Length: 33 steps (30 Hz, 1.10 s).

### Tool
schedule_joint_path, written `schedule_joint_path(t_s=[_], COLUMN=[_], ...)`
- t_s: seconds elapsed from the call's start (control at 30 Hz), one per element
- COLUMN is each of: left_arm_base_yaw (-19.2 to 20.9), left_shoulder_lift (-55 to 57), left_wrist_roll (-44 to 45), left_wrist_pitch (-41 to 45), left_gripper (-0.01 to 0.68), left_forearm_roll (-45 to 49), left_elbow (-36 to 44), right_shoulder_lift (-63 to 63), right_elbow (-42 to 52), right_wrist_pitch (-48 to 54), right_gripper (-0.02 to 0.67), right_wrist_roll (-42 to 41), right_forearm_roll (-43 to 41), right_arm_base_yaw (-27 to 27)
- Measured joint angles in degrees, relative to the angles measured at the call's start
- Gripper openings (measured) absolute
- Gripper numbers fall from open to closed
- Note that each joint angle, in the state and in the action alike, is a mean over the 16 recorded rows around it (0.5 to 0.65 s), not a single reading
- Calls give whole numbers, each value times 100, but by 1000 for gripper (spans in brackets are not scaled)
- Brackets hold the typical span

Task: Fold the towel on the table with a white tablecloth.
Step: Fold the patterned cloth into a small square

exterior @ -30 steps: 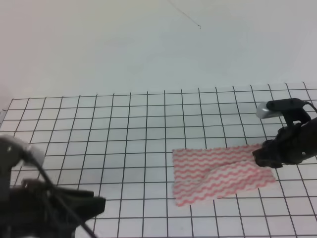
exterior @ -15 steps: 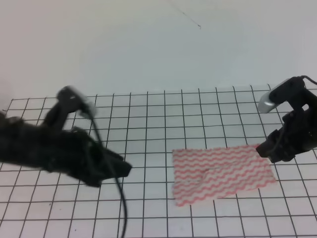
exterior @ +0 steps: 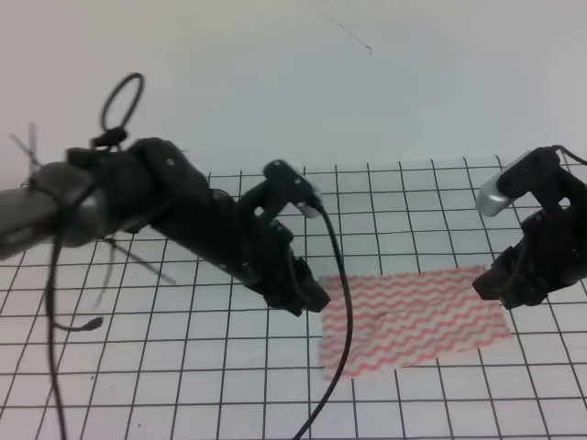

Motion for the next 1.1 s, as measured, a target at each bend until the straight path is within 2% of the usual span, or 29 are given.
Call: schedule_joint_path(t_s=[0.33, 0.9, 1.1], left_arm_base_yaw=[-394, -619, -701], left_shoulder_lift=[1031, 1488, 1511], left_wrist_roll=[-36, -102, -155], left_wrist_pitch=[235, 337, 449], left_gripper=[244, 240, 182], left_forearm_roll=[574, 679, 718], left_elbow=[-835, -958, -1012], right_shoulder_lift=[0, 0, 0], right_elbow=[-4, -4, -4], right_wrist_pitch=[114, 37, -25], right_gripper=[317, 317, 316], right_wrist_roll=[-49, -59, -67], right_forearm_roll=[-11, 4, 19], right_arm_base_yaw=[0, 0, 0])
